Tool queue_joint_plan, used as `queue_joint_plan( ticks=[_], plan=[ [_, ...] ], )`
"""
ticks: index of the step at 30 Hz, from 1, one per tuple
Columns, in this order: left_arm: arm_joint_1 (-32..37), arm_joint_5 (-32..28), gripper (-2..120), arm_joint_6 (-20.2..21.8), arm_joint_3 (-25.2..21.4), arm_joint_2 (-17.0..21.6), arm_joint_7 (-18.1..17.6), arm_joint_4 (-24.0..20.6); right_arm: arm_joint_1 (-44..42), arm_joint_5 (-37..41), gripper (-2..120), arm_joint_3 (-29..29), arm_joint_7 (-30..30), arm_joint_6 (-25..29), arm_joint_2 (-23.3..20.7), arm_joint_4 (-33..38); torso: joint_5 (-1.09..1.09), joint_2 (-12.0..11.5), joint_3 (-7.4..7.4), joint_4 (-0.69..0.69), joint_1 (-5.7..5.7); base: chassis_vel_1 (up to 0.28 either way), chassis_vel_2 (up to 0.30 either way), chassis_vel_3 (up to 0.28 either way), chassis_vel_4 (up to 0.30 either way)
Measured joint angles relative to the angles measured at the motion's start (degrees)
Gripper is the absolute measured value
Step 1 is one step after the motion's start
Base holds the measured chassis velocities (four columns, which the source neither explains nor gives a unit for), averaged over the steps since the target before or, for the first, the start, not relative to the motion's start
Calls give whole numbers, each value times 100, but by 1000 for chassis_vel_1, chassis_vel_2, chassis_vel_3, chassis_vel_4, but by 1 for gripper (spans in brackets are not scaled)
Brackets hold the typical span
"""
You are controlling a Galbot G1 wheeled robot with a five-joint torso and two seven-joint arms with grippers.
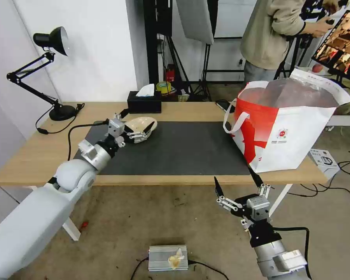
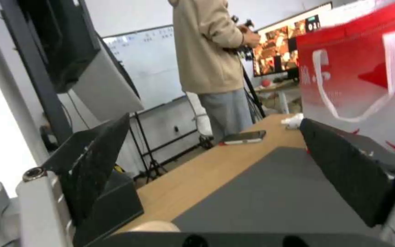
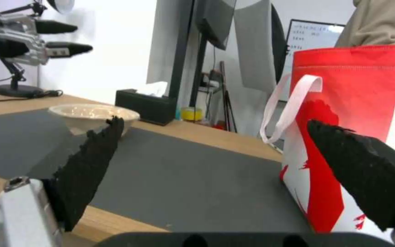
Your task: Pick up the trash from the table and place it into the takeout bag.
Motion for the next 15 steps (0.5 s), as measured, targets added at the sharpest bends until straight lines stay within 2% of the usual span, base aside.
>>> queue_joint_plan(
  ticks=[15],
  plan=[
    [-1046, 389, 100, -41, 741, -39, 957, 1072, 0, 0, 100, 0, 0, 0, 0, 0, 0, 0, 0, 0, -1, 0, 0, 0, 0]
  ],
)
